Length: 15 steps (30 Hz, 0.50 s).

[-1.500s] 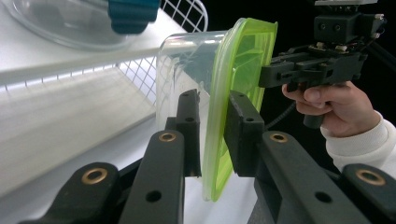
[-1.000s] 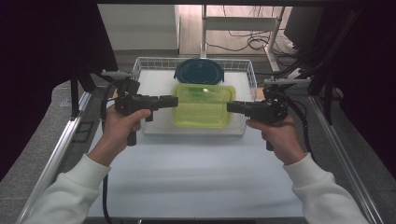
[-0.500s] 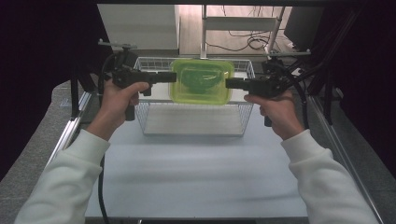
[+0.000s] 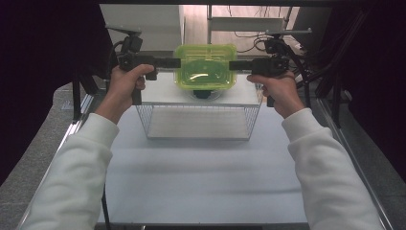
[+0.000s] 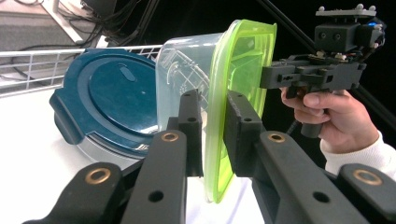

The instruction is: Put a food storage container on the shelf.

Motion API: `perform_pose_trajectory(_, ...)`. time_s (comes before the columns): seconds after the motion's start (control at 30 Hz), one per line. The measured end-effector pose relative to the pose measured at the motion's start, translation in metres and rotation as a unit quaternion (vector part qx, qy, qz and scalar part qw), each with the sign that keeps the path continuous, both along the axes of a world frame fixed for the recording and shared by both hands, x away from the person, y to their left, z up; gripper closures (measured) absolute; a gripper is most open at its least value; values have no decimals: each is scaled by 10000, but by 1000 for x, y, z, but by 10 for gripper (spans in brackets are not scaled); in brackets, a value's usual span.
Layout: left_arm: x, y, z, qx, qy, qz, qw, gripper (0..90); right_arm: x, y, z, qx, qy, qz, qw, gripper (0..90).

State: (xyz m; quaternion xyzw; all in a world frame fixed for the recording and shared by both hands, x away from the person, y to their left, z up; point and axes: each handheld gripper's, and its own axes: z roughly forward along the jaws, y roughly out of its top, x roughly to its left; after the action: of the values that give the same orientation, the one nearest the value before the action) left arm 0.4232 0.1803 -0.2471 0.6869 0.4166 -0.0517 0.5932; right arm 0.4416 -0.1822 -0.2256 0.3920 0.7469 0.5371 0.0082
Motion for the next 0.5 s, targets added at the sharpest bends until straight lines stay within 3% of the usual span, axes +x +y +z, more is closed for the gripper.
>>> perform_pose_trajectory(0.4, 27, 2, -15, 2, 458, 219, 9987, 785, 26, 8, -11, -148, 353, -168, 9991, 779)
perform_pose_trajectory(0.5, 33, 3, -19, -160, 538, 260, 9981, 785, 33, 9, -14, -46, 474, -247, 9986, 775)
